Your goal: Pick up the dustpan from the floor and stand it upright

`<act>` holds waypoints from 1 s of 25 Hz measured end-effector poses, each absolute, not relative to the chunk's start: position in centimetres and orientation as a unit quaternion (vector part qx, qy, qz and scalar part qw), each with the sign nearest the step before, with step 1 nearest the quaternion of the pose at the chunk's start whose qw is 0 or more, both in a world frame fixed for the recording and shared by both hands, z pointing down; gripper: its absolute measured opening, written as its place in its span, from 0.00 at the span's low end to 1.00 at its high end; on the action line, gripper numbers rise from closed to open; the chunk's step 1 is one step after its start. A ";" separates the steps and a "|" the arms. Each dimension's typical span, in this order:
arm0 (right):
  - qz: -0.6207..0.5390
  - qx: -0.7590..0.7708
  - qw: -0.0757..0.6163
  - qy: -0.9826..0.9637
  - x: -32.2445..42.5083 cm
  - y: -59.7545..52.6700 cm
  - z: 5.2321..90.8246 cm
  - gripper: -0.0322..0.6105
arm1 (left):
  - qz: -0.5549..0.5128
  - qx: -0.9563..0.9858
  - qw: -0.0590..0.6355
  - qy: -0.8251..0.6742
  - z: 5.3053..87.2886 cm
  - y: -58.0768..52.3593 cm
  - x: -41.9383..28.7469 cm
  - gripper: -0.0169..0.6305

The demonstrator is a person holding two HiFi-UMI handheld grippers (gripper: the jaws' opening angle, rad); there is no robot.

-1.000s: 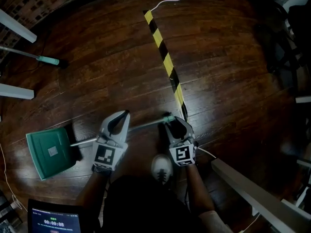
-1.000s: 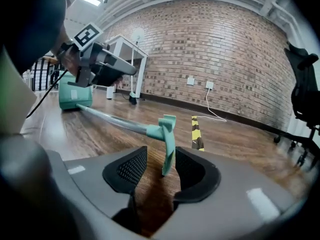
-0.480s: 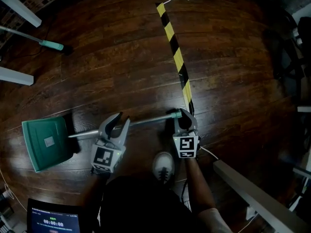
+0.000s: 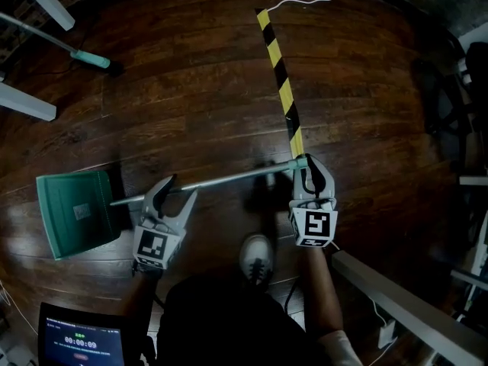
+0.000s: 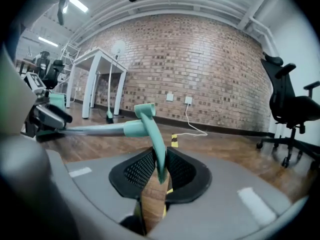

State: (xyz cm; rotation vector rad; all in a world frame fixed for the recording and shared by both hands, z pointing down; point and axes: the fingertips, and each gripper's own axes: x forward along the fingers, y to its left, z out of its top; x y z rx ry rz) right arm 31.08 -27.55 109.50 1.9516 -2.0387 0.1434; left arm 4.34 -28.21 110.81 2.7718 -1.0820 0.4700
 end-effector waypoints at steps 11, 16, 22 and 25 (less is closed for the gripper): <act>-0.052 0.666 0.110 -0.735 28.9 -30.8 92.5 0.21 | 0.151 0.908 0.005 -0.391 104.2 -29.2 4.1 0.28; -0.085 0.662 0.092 -0.739 26.9 -31.1 84.7 0.23 | 0.137 0.905 0.013 -0.402 100.0 -29.5 4.3 0.23; -0.123 0.646 0.115 -0.745 23.7 -31.4 75.5 0.26 | 0.111 0.900 0.057 -0.417 94.9 -29.7 4.4 0.22; -0.135 0.640 0.127 -0.745 21.4 -31.0 71.4 0.27 | 0.116 0.895 0.079 -0.423 92.6 -29.0 4.1 0.20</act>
